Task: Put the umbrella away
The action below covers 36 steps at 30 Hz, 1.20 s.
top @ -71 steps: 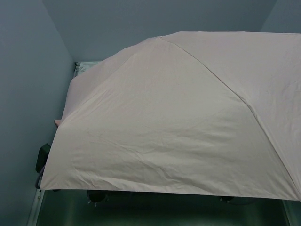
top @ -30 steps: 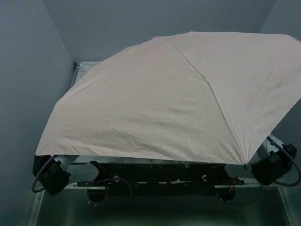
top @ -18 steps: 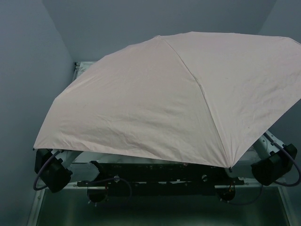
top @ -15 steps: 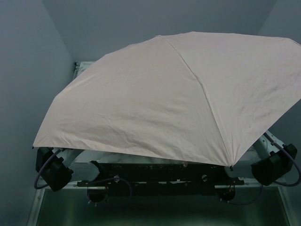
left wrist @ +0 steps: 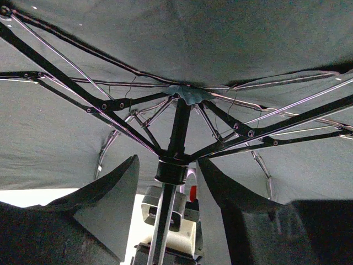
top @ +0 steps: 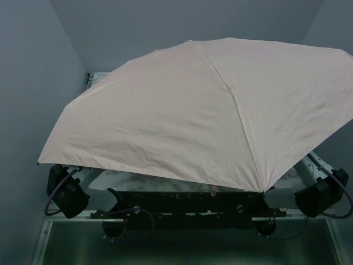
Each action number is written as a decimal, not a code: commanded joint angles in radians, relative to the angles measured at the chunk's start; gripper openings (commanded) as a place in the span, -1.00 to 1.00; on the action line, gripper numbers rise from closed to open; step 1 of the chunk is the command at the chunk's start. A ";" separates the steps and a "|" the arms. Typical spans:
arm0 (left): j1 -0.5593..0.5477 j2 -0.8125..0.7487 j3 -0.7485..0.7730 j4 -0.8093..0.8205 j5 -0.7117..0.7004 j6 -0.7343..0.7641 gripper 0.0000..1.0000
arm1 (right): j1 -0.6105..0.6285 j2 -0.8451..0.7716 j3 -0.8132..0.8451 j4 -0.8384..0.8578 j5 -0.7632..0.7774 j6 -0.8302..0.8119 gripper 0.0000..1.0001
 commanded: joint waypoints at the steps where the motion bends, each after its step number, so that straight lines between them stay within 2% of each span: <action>1: -0.008 0.015 0.036 0.040 -0.009 -0.007 -0.07 | 0.005 -0.025 0.025 0.008 -0.016 -0.026 -0.99; 18: -0.009 -0.001 -0.002 0.037 0.057 -0.032 -0.05 | 0.005 -0.024 0.018 0.026 -0.016 -0.002 -0.99; 24: -0.004 -0.018 -0.041 0.094 0.083 -0.013 0.01 | 0.001 -0.026 0.013 0.039 -0.022 0.013 -0.99; 25: -0.002 -0.020 -0.042 0.086 0.084 -0.013 -0.02 | -0.001 -0.026 0.012 0.044 -0.024 0.016 -0.99; 27: 0.000 -0.022 -0.038 0.068 0.077 -0.015 -0.21 | -0.001 -0.027 0.008 0.052 -0.028 0.021 -0.99; 36: 0.001 -0.008 -0.001 0.062 0.041 -0.007 -0.19 | -0.002 -0.029 -0.004 0.063 -0.034 0.030 -0.99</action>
